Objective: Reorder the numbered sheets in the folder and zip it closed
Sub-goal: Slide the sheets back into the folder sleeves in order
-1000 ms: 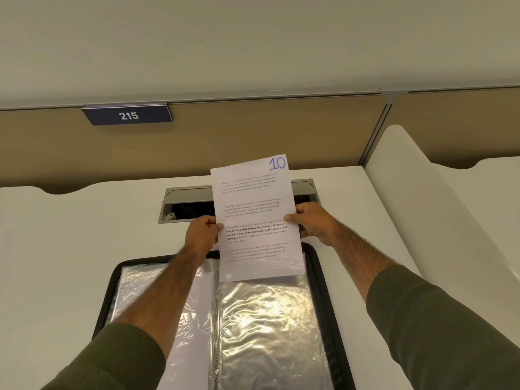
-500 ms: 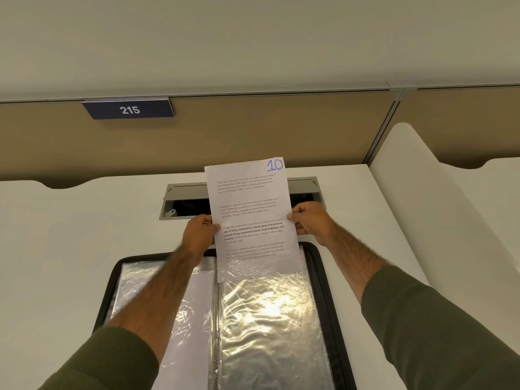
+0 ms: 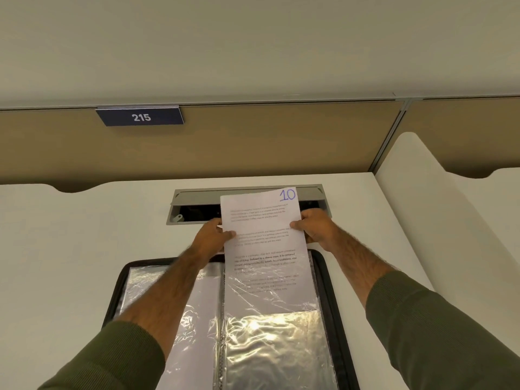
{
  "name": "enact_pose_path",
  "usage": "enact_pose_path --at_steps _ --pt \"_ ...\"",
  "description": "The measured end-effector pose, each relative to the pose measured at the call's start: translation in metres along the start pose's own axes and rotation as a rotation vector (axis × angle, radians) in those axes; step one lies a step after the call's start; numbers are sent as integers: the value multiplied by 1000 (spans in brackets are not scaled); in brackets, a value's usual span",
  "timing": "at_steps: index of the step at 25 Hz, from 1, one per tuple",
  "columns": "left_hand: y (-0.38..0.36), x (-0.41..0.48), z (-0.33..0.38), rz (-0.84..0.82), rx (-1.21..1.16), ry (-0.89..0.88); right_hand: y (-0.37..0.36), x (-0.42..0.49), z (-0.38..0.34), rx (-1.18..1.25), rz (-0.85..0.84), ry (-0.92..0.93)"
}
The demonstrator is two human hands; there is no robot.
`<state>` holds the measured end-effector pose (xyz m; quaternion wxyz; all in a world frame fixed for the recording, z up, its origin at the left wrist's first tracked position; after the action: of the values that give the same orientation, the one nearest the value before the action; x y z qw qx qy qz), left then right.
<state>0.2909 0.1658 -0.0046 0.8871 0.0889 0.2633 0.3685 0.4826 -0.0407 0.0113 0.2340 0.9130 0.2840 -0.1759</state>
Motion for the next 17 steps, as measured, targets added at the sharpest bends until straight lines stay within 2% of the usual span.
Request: enact_pose_path --at_steps 2,5,7,11,14,17 --pt "4 5 11 101 -29 -63 0 -2 -3 -78 -81 -17" --pt "2 0 26 176 65 -154 4 -6 1 -181 -173 -67" --pt "-3 -5 28 154 150 -193 3 -6 3 -171 -164 -64" --pt "-16 -13 14 5 339 -194 1 0 -6 -121 -6 98" --pt "-17 -20 6 -20 531 -249 -4 -1 -5 -287 14 229" --pt "-17 -27 -4 -40 749 -303 -11 -4 1 -508 -28 265"
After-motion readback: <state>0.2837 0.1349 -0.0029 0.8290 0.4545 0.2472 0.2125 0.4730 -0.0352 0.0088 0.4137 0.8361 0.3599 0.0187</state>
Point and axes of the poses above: each hand's wrist, its own x-axis towards the middle knuckle, its own y-axis out of the back of the hand, z = x × y, the point moved 5 cm from there along x, towards the middle knuckle, and after that the axes turned 8 degrees about z, right-handed, at the moved point
